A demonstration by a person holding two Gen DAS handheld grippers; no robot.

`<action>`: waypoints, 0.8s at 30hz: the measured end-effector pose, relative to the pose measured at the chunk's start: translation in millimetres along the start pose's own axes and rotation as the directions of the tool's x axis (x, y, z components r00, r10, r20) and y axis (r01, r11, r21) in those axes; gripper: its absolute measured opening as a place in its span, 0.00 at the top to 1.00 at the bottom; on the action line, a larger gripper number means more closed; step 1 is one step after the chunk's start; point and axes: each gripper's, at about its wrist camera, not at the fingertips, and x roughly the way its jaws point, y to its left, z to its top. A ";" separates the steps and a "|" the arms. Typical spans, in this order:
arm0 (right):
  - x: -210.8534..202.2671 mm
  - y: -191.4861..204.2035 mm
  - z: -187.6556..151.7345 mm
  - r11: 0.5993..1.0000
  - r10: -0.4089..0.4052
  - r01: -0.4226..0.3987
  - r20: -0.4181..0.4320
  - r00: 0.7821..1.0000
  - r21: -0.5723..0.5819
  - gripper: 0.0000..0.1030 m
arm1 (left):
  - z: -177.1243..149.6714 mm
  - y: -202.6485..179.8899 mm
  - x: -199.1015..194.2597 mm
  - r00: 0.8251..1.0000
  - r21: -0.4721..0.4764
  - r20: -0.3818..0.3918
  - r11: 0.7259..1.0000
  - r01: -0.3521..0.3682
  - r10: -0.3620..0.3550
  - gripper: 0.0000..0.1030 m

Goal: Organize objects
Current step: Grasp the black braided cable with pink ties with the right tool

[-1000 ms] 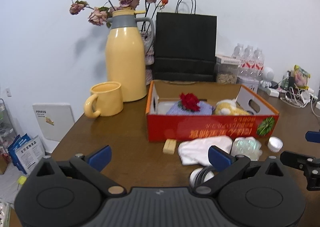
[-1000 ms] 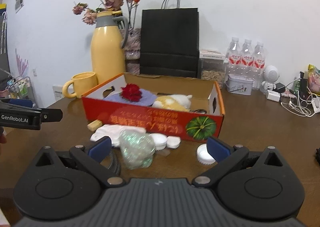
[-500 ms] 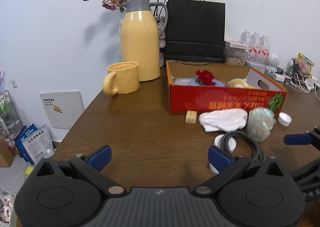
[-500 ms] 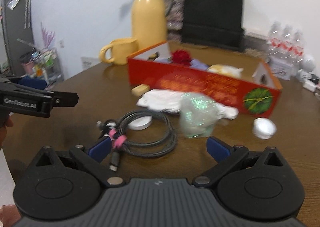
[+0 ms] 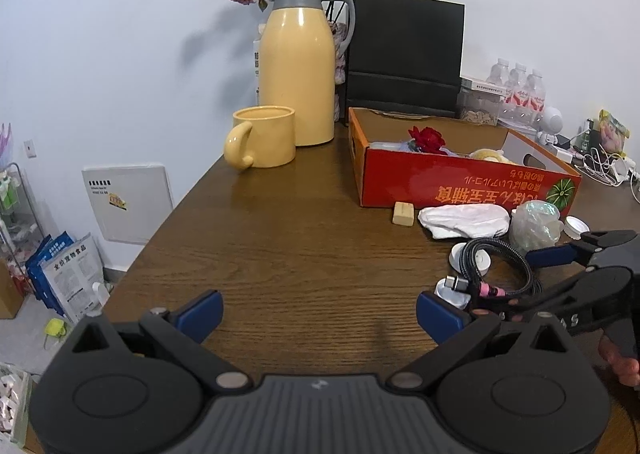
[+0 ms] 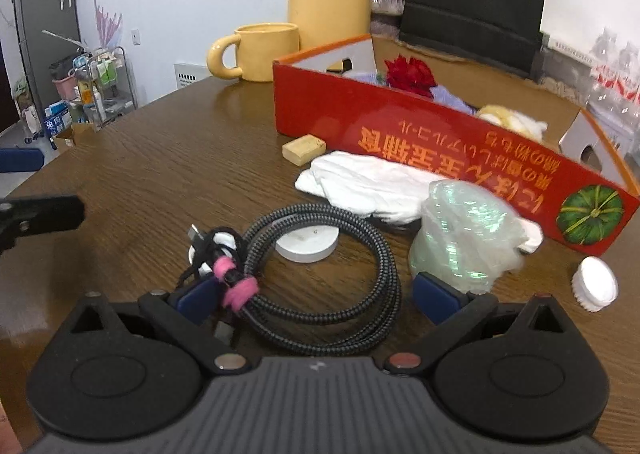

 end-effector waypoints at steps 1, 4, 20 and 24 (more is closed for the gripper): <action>-0.4 -0.7 -0.9 1.000 0.006 -0.006 0.006 1.000 0.001 0.00 | -0.6 0.5 0.4 1.000 -0.003 -0.003 1.000 0.000 -0.001 0.00; -3.3 -2.7 -3.0 0.999 0.040 -0.040 0.039 0.998 0.010 0.06 | -1.8 0.8 2.5 1.000 -0.012 -0.010 1.000 0.000 0.000 0.00; -33.6 -3.4 -18.7 0.998 0.066 -0.064 0.121 0.990 -0.024 0.10 | -1.7 -15.3 9.8 1.000 0.001 -0.028 1.000 0.007 -0.007 0.01; -43.1 -5.6 -26.5 0.996 0.082 -0.076 0.114 0.990 -0.055 0.10 | 3.1 -23.3 10.9 1.000 0.000 -0.014 1.000 0.023 -0.023 0.08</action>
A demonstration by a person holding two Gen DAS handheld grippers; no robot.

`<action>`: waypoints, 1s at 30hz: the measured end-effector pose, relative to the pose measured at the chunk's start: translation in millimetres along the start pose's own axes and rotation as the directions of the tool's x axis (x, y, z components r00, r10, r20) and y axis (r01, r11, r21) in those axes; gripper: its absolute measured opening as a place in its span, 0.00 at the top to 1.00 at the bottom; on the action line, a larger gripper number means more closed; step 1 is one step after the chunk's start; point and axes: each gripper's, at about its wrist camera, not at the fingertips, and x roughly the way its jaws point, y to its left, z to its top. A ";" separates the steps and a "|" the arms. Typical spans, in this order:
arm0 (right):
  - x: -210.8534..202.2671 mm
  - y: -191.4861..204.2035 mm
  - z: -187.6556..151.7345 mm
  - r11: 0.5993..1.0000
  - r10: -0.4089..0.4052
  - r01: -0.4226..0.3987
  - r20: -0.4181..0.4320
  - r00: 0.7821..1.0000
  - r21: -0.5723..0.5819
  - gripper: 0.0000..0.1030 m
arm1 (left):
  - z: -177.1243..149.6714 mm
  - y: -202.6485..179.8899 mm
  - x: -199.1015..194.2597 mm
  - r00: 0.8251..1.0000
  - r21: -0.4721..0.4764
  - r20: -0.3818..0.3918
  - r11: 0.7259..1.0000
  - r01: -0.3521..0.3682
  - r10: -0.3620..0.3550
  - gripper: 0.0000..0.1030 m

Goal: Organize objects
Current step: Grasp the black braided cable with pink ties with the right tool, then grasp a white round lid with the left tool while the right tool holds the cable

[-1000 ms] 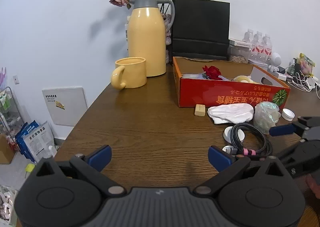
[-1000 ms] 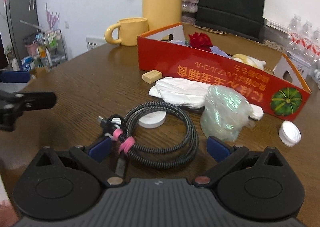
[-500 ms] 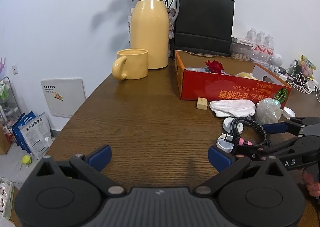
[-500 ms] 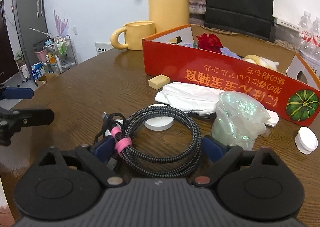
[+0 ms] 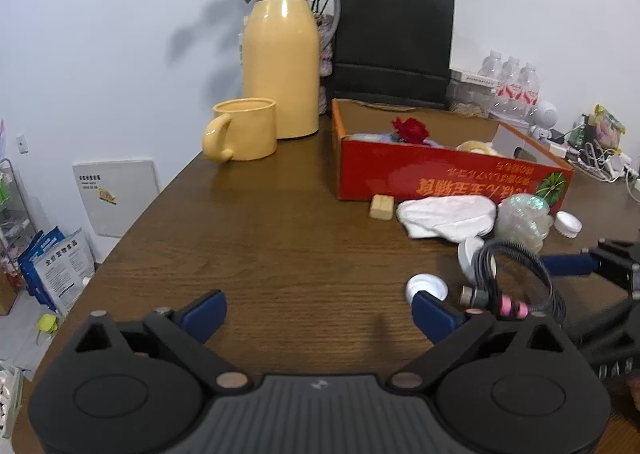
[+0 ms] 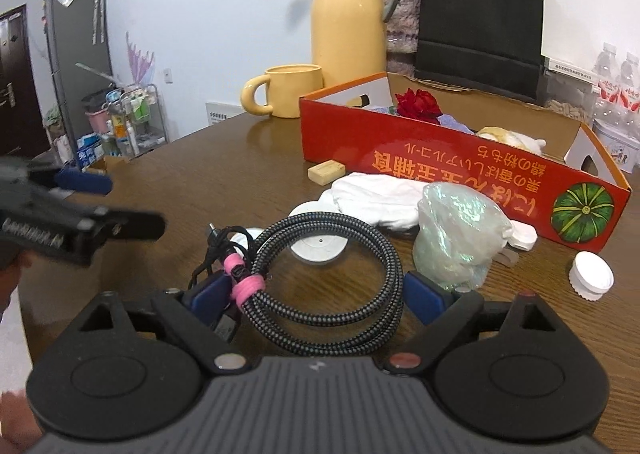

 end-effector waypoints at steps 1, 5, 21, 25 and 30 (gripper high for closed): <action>-3.1 -1.1 -2.1 1.000 0.006 -0.006 -0.005 1.000 -0.011 0.10 | 1.6 -2.6 0.2 1.000 -0.001 0.003 1.000 0.010 -0.010 0.09; -13.2 -6.8 -10.1 0.998 0.023 -0.025 -0.039 0.999 -0.051 0.09 | 7.8 -19.3 2.2 0.998 0.011 0.013 0.998 0.062 -0.063 0.16; -29.5 -29.6 -28.0 0.991 0.073 -0.081 -0.080 0.994 -0.103 0.09 | 10.4 -107.2 37.0 0.966 0.123 -0.079 0.959 0.255 -0.247 0.90; -29.3 -32.0 -28.4 0.991 0.086 -0.094 -0.077 0.993 -0.099 0.09 | 7.0 -110.2 42.0 0.953 0.139 -0.114 0.946 0.294 -0.280 0.95; -30.5 -32.0 -29.2 0.991 0.078 -0.085 -0.069 0.995 -0.100 0.09 | 0.5 -120.6 36.5 0.965 0.225 -0.089 0.939 0.260 -0.246 0.95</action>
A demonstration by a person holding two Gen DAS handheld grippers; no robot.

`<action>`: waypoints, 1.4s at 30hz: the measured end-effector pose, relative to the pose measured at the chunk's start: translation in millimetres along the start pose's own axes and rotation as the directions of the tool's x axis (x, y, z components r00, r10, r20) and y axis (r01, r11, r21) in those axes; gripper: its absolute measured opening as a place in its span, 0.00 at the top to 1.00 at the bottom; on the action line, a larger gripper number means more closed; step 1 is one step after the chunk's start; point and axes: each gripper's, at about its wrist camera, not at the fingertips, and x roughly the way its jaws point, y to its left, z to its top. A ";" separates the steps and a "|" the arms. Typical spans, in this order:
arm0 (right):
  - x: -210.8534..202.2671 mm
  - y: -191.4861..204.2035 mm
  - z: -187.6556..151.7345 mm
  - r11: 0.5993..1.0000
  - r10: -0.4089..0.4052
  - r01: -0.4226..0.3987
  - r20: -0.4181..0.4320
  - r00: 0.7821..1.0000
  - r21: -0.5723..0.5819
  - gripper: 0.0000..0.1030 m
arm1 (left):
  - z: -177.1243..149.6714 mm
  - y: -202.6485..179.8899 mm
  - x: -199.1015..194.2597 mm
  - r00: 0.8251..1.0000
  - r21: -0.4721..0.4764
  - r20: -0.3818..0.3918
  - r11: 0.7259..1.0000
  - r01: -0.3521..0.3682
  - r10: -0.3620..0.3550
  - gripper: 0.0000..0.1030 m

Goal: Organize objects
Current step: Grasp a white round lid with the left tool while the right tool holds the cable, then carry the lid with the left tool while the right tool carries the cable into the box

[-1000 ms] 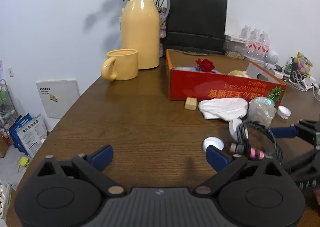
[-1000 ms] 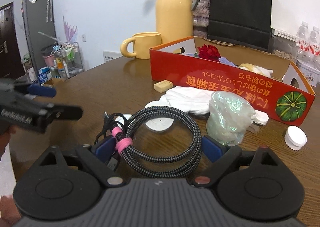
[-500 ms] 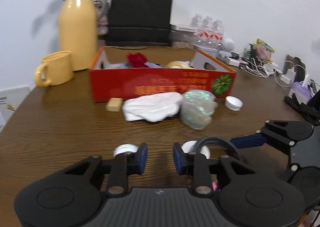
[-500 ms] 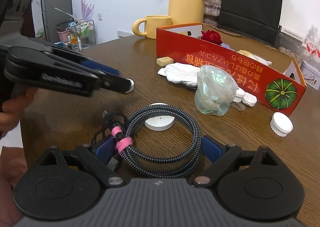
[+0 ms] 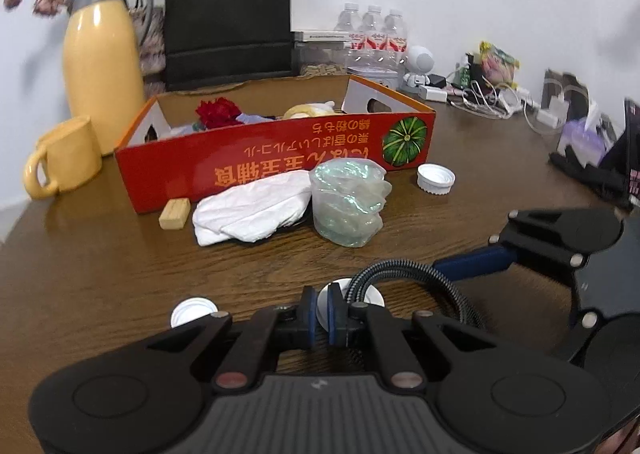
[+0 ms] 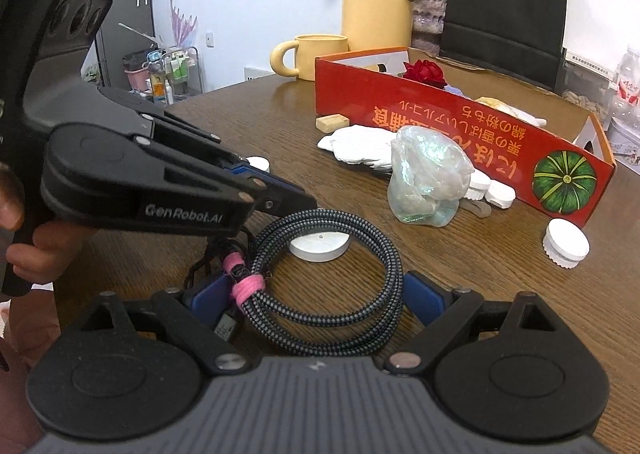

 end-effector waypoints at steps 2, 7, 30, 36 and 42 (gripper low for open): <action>-2.5 -1.1 -0.7 1.000 -0.022 0.022 0.008 1.000 0.003 0.09 | -0.3 -3.2 0.1 1.000 0.012 0.002 1.000 -0.013 0.013 0.96; -18.8 -20.4 -8.0 0.993 -0.098 0.096 0.038 0.994 0.066 0.10 | -1.0 -1.3 0.2 1.000 0.002 0.007 1.000 -0.011 0.011 0.95; -47.3 -55.4 -19.4 0.926 -0.281 0.242 0.101 0.954 0.290 0.10 | -2.9 -22.9 4.3 0.997 -0.013 0.037 0.998 -0.061 0.062 0.63; -47.1 -51.5 -8.4 0.926 -0.282 0.235 0.129 0.951 0.294 0.10 | 12.5 -18.7 -14.3 0.989 -0.034 0.119 0.996 -0.079 0.083 0.63; -45.5 -49.8 7.9 0.927 -0.288 0.232 0.165 0.943 0.296 0.09 | 31.9 -11.4 -21.5 0.979 -0.070 0.170 0.992 -0.106 0.116 0.63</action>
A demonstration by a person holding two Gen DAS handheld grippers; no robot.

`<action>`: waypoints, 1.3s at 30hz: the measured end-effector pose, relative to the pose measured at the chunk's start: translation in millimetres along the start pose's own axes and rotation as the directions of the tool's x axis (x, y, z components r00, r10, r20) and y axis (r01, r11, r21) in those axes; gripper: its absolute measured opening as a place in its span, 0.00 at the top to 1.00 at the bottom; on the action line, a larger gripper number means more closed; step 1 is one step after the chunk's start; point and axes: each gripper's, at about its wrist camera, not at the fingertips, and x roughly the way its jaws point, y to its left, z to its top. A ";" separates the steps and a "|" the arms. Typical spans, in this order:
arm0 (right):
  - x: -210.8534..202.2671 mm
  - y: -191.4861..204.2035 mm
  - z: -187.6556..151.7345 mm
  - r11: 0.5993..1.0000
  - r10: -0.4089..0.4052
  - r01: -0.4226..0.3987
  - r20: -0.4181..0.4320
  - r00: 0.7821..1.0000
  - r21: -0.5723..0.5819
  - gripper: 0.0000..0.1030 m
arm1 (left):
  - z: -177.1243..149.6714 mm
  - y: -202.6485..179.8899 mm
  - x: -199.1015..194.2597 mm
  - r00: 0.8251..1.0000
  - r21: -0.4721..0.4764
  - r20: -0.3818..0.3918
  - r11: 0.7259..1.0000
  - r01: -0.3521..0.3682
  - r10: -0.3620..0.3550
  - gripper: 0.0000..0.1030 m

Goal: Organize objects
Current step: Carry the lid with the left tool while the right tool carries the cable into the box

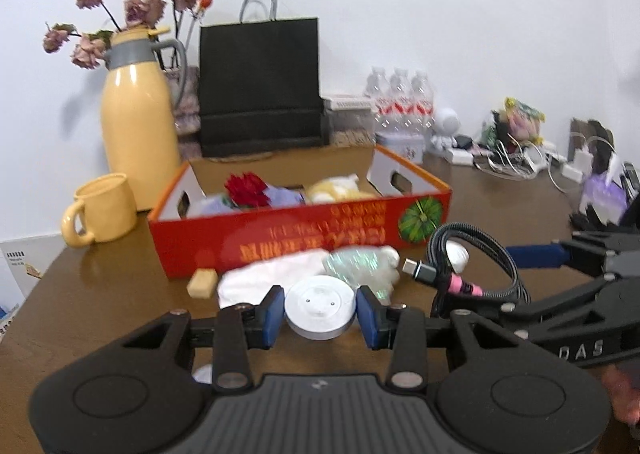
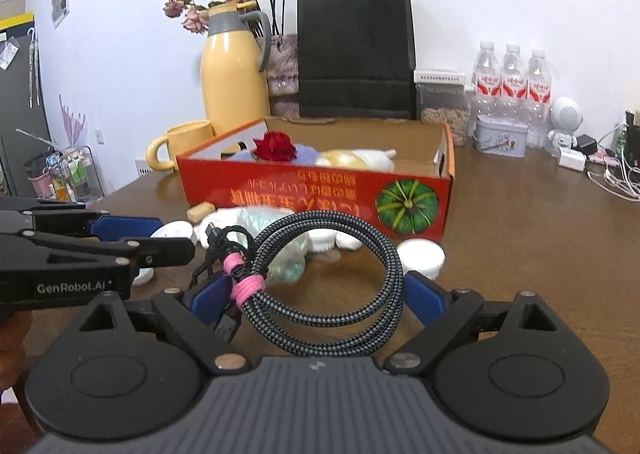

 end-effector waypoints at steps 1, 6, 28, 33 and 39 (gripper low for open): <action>1.1 1.4 3.1 1.000 -0.001 0.001 0.007 1.000 0.000 0.09 | 4.1 1.5 1.1 1.000 -0.007 0.009 1.000 -0.006 0.007 0.63; 9.0 7.1 18.4 1.000 -0.008 0.008 0.034 0.999 -0.011 0.09 | 22.5 10.3 7.7 0.998 -0.040 0.046 0.999 -0.034 0.036 0.63; 102.2 -2.5 101.3 0.995 -0.101 0.102 0.065 0.993 -0.015 0.09 | 109.3 45.1 101.0 0.989 -0.142 0.087 0.984 -0.109 0.122 0.63; 130.7 -17.5 112.7 0.992 -0.125 0.124 0.049 0.991 0.007 0.09 | 120.0 52.6 131.8 0.988 -0.161 0.068 0.979 -0.123 0.135 0.63; 157.0 -32.0 119.1 0.989 -0.144 0.143 0.030 0.989 0.027 0.09 | 128.8 59.4 159.2 0.985 -0.147 0.049 0.977 -0.156 0.164 0.63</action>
